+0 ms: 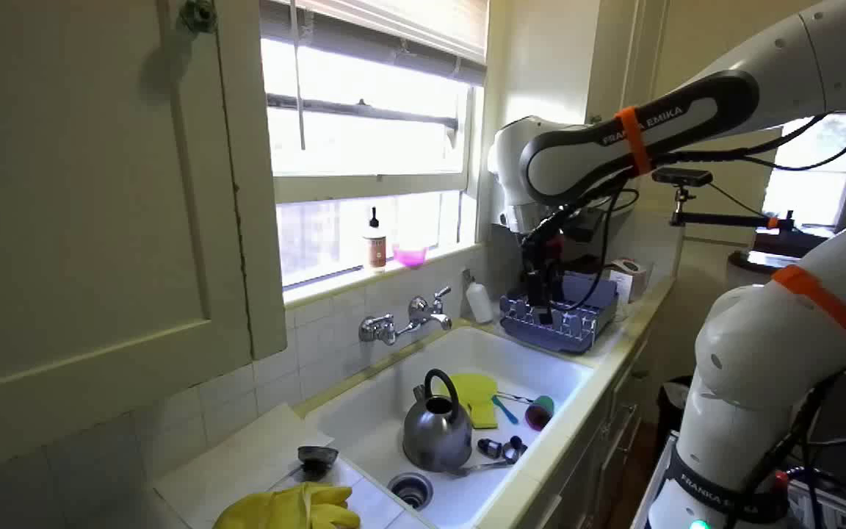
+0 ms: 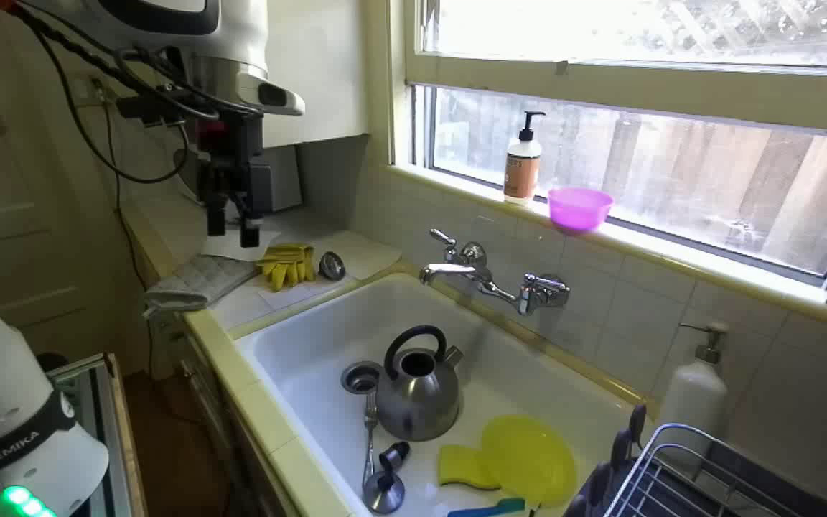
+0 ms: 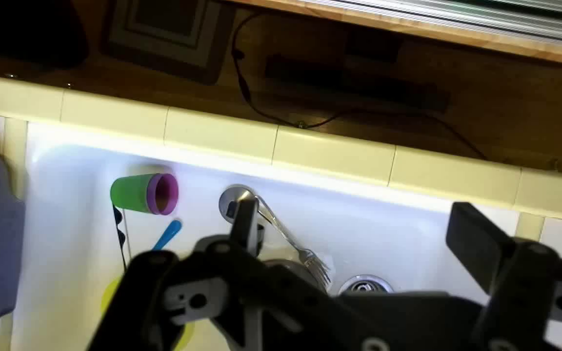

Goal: Move the kettle to the left side of the sink then use the yellow sponge to wipe the yellow plate.

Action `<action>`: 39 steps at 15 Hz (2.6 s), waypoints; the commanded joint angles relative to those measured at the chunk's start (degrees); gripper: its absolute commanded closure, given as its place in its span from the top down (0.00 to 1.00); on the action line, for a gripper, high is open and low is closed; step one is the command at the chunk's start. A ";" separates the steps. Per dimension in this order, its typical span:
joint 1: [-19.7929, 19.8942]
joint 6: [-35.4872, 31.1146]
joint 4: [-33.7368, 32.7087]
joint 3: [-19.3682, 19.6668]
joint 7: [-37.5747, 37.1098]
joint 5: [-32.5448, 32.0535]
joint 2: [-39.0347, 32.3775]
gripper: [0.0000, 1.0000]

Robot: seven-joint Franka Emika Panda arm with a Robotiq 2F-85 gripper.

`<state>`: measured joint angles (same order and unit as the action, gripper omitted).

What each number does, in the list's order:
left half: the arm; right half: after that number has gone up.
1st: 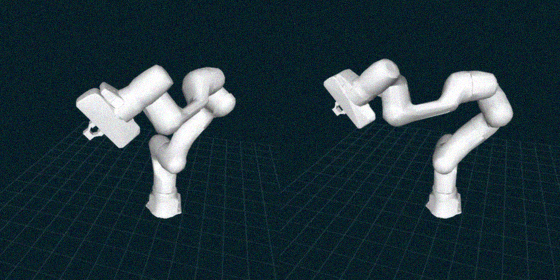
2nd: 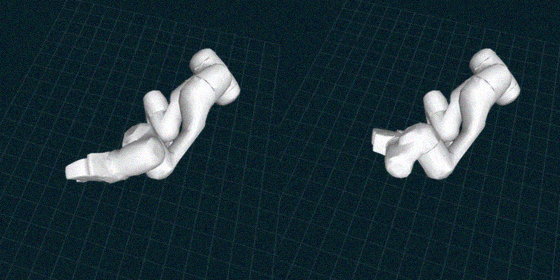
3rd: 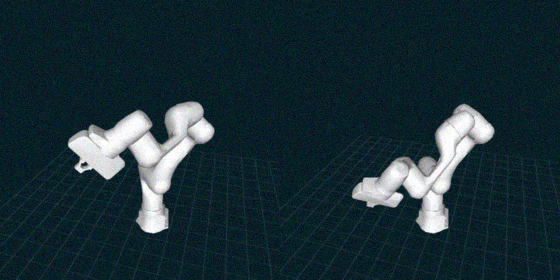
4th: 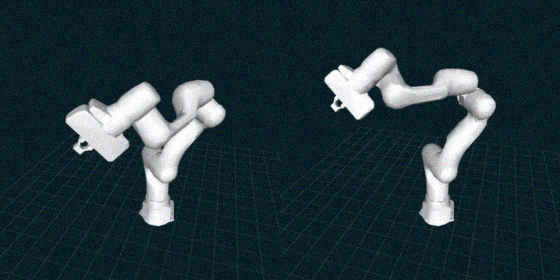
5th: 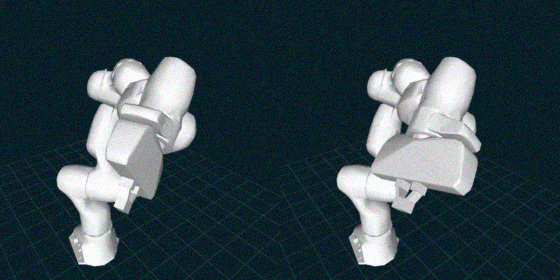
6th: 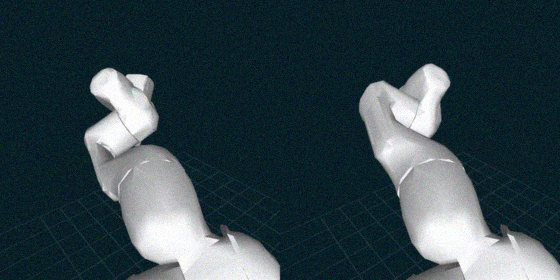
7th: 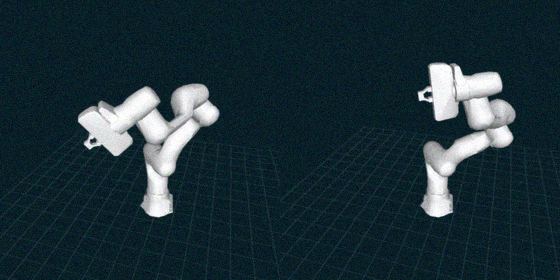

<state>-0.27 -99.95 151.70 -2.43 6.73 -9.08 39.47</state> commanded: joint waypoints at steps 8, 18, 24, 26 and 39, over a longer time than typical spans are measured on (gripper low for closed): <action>0.26 -15.51 2.06 0.09 -9.48 1.64 -11.81 1.00; 2.21 -51.72 -5.12 -1.26 -25.31 -6.31 -43.80 1.00; -1.07 -51.29 -13.96 5.20 -34.40 -9.34 -53.42 1.00; -1.19 -51.36 -12.10 5.61 -30.91 -7.81 -51.22 1.00; -12.66 -77.38 -10.69 22.86 -49.44 -27.15 -58.81 1.00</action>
<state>-8.60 -173.74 141.62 14.73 -37.34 -31.33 -16.83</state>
